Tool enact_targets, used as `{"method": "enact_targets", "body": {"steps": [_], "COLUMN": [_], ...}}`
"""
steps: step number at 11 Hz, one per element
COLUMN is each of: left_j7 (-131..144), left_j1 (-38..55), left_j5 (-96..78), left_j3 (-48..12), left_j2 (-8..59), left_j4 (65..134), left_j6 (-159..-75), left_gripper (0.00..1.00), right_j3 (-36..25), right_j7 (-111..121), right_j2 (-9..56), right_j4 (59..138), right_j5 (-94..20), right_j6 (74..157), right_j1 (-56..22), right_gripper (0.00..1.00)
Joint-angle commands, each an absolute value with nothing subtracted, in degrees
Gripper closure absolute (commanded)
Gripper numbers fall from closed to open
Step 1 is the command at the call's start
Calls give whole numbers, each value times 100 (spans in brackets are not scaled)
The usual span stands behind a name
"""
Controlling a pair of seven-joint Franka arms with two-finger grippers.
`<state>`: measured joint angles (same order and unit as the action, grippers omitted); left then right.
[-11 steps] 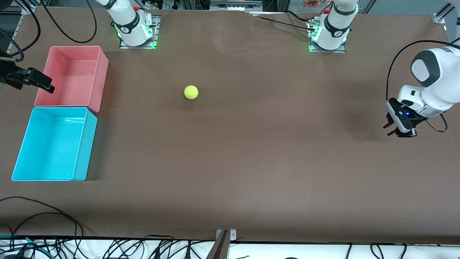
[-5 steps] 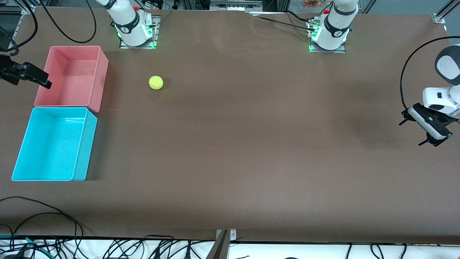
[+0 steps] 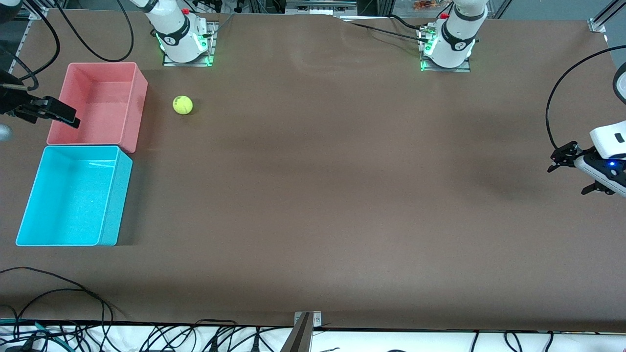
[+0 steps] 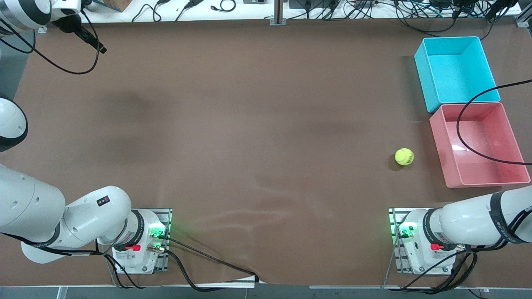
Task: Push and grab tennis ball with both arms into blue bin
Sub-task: 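Raise the left gripper while the right gripper reaches toward the ball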
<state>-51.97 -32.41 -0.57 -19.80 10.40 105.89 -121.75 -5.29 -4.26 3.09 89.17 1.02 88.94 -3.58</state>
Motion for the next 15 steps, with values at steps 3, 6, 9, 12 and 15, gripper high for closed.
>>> {"method": "enact_targets", "body": {"steps": [3,6,9,12,15], "left_j7": [-2533,-2060,-988,516,440], "left_j1": [-2297,-1461,-355,623,704], "left_j5": [9,0,-52,9,-79], "left_j3": [-1593,-889,-283,17,552], "left_j2": [1099,889,555,404,291], "left_j4": [9563,9203,9000,9009,9009], "left_j6": [-10934,-10198,-9652,-9352,-9500], "left_gripper": [0,0,0,0,0], "right_j3": [-527,-527,-519,-519,-492], "right_j7": [-475,-414,-396,-395,-466], "right_j2": [589,589,606,554,484], "right_j4": [8807,8824,8842,9078,9569], "right_j5": [0,9,61,70,62], "right_j6": [8816,8763,8571,8473,8735], "right_j1": [-325,-325,-352,-334,-360], "right_gripper": [0,0,0,0,0]}}
